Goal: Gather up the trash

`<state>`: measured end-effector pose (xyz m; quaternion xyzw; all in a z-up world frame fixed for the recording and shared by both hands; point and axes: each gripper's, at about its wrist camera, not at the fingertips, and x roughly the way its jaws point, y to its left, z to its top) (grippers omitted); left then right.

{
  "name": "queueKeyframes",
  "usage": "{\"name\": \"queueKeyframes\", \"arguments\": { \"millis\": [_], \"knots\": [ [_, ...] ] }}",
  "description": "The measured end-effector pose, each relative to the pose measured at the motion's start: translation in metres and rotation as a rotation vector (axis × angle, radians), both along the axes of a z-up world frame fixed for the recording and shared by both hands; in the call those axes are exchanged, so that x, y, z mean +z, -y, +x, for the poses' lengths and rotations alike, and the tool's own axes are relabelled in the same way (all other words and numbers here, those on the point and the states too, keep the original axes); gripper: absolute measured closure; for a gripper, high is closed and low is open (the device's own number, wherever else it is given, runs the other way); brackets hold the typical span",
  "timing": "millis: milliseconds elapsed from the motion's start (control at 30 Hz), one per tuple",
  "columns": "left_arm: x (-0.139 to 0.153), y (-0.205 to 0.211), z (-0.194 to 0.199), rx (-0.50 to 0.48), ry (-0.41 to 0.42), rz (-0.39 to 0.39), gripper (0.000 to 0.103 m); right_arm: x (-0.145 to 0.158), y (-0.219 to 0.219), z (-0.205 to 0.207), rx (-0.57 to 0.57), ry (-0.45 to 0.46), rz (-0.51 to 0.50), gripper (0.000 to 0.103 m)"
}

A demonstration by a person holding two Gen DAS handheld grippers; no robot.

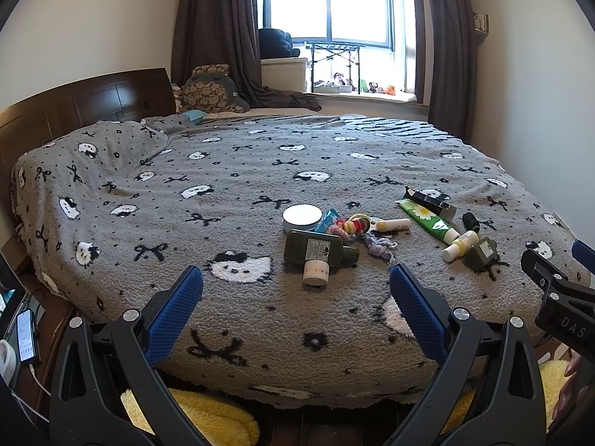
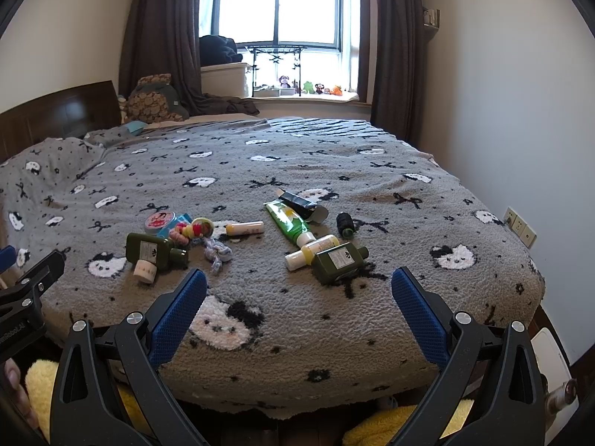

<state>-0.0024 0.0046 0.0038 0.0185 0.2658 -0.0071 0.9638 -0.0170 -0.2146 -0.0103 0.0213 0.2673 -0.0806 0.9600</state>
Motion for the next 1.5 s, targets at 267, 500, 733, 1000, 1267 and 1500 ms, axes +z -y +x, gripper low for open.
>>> {"name": "queueKeyframes", "arguments": {
  "millis": [267, 500, 733, 1000, 1267, 1500],
  "knots": [
    [-0.002, -0.003, 0.0, 0.005, -0.004, -0.002, 0.008, -0.001, 0.001, 0.001, -0.002, -0.004, -0.001, 0.003],
    [-0.009, -0.005, 0.01, 0.015, -0.028, -0.003, 0.008, -0.006, 0.011, 0.007, -0.029, -0.01, 0.0, 0.003],
    [-0.027, -0.013, 0.029, 0.031, -0.069, 0.002, 0.008, -0.022, 0.021, 0.022, -0.035, -0.025, -0.011, 0.003],
    [-0.057, -0.011, 0.051, 0.009, -0.124, 0.028, 0.008, -0.049, 0.02, 0.044, 0.009, -0.073, -0.015, 0.003],
    [-0.094, -0.007, 0.078, -0.041, -0.205, 0.006, 0.008, -0.073, 0.031, 0.061, -0.009, -0.111, 0.02, 0.003],
    [-0.113, 0.002, 0.098, -0.053, -0.24, 0.005, 0.008, -0.088, 0.046, 0.074, -0.02, -0.093, 0.096, 0.004]
  ]
}}
